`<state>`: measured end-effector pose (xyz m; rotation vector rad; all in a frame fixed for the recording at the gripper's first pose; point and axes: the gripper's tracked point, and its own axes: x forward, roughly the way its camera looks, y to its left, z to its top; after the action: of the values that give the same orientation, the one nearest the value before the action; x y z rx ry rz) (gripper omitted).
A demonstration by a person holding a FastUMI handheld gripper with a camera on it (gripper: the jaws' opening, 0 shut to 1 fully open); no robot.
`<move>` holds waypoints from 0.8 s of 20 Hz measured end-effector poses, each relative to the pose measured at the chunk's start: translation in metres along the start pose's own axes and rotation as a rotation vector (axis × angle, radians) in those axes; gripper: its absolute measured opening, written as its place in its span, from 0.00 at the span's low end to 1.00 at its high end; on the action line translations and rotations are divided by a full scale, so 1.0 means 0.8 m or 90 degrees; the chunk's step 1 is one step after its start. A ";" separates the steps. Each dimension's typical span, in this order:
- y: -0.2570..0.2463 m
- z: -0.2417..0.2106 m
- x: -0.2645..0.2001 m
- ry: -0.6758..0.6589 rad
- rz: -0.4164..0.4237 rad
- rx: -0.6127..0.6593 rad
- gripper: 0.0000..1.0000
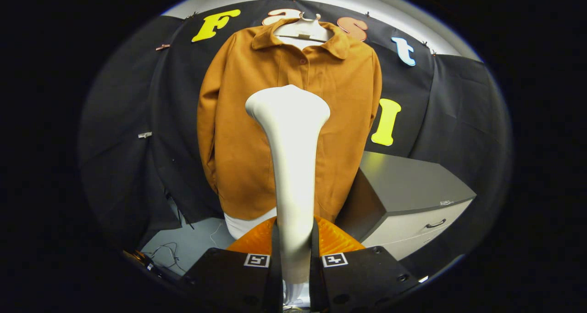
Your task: Iron the clothes twice with a garment steamer, once on the left side and once on the right side.
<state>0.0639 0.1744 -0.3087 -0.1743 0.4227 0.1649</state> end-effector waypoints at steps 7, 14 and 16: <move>-0.036 0.065 -0.045 -0.049 -0.004 0.021 0.26; -0.075 0.134 -0.089 -0.099 -0.017 0.042 0.26; -0.084 0.151 -0.102 -0.115 -0.022 0.048 0.26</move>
<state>0.0511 0.1236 -0.1568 -0.0922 0.2458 0.1294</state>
